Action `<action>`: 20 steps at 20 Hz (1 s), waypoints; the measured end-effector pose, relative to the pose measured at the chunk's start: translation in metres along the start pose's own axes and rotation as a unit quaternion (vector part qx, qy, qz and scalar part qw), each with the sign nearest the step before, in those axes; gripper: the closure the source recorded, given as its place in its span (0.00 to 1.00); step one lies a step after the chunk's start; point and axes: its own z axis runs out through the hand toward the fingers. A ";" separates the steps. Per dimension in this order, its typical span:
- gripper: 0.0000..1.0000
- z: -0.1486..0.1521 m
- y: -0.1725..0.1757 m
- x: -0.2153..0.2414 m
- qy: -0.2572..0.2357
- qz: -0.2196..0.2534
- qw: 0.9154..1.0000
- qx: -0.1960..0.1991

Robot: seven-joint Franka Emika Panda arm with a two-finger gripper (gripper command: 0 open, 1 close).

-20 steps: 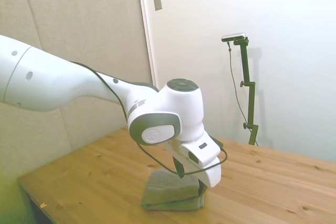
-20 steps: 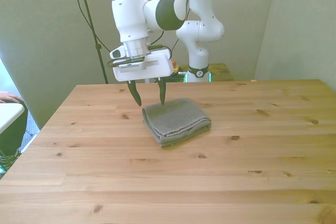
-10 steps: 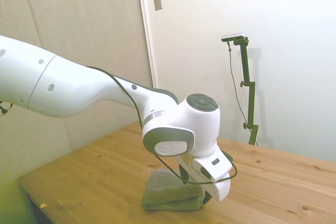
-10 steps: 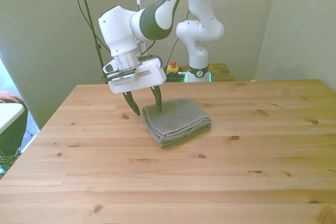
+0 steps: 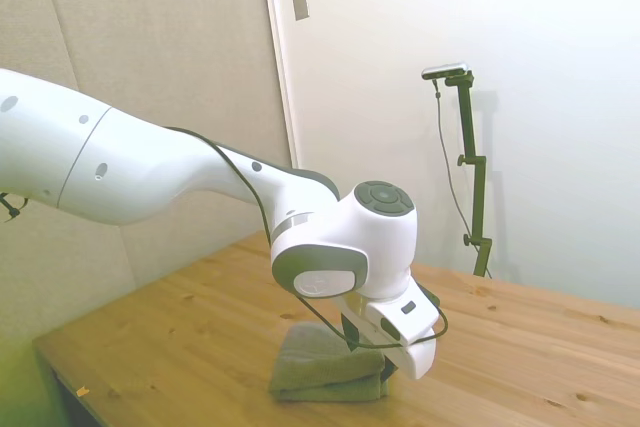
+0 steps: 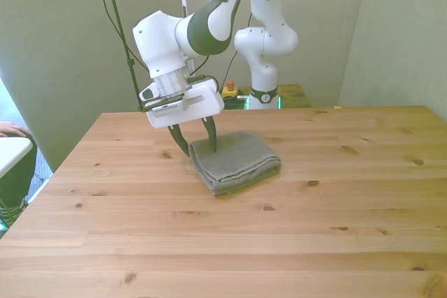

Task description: Unfold the towel

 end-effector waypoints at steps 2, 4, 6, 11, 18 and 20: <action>1.00 0.001 -0.001 -0.001 -0.001 -0.002 1.000 0.000; 1.00 0.001 -0.002 -0.001 -0.001 -0.003 1.000 0.000; 1.00 0.002 -0.002 -0.002 -0.002 -0.005 1.000 0.000; 1.00 0.005 -0.002 -0.004 -0.005 -0.009 1.000 0.000; 1.00 0.001 -0.008 -0.010 -0.008 -0.023 1.000 0.012; 1.00 -0.006 -0.014 -0.018 -0.009 -0.036 0.999 0.018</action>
